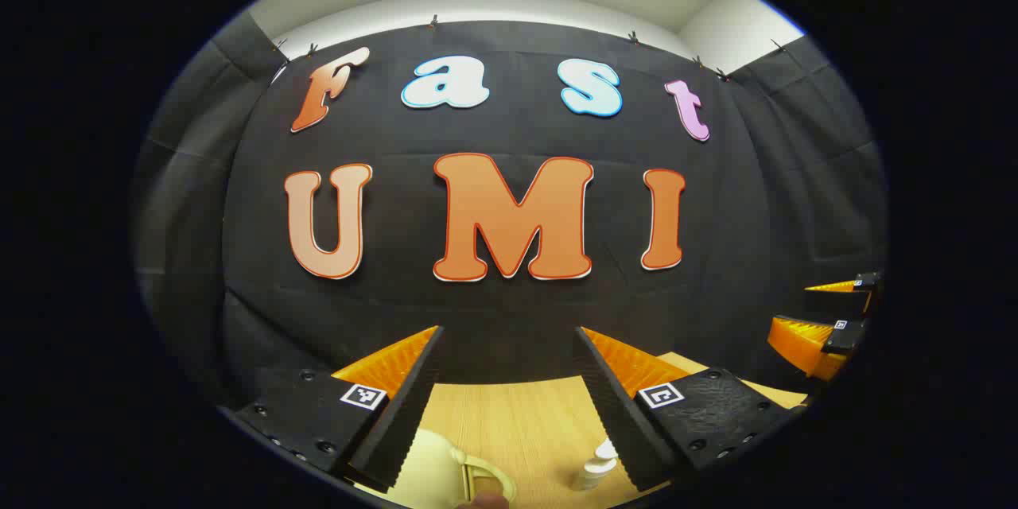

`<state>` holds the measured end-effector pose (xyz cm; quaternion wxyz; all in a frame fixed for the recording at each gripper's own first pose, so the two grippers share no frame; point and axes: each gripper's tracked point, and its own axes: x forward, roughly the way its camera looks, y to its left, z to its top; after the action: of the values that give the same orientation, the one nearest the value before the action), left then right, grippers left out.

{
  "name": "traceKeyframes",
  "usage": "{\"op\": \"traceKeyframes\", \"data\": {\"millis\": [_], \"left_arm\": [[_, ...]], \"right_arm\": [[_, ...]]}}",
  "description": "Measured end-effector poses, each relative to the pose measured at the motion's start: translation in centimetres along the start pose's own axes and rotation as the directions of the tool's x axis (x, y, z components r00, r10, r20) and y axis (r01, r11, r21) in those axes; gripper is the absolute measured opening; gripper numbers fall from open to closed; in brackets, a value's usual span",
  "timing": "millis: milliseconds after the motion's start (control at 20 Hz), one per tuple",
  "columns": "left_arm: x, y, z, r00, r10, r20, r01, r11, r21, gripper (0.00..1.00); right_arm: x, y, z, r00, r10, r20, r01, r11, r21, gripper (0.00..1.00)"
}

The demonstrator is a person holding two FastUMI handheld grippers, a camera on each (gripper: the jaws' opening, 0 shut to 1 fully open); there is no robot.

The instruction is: First open the suitcase, pack the skin care products into it, and then close the suitcase.

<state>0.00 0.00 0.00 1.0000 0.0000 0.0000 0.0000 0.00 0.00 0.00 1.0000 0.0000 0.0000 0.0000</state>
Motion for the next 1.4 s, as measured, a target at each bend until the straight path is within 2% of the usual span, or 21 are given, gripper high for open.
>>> {"op": "traceKeyframes", "data": {"millis": [250,400,600,750,950,1400], "left_arm": [[-0.5,0.9,0.7,0.997,0.072,0.025,-0.072,0.997,-0.012,0.99],[-1.1,0.6,1.3,0.997,0.064,0.043,-0.061,0.996,-0.06,1.0],[-1.3,1.5,0.0,0.995,0.103,-0.004,-0.102,0.994,0.032,1.0],[-1.5,1.8,0.0,0.992,0.125,-0.001,-0.124,0.989,0.087,1.0],[-1.4,1.2,-2.1,0.994,0.1,-0.041,-0.095,0.989,0.113,0.99],[-2.1,0.9,-9.8,0.98,0.066,-0.187,-0.014,0.963,0.269,0.99]], "right_arm": [[1.2,2.1,-0.5,0.996,0.087,0.008,-0.087,0.996,0.023,0.96],[1.7,4.0,-1.3,0.989,0.145,-0.02,-0.144,0.988,0.052,0.95],[2.1,5.3,-1.7,0.985,0.172,-0.024,-0.17,0.984,0.048,0.95],[2.2,5.7,-2.0,0.983,0.18,-0.034,-0.177,0.982,0.062,0.95],[2.1,5.2,-2.6,0.982,0.184,-0.053,-0.18,0.982,0.063,0.95],[3.3,1.1,-2.0,0.993,0.114,-0.042,-0.113,0.993,0.025,0.95]]}}
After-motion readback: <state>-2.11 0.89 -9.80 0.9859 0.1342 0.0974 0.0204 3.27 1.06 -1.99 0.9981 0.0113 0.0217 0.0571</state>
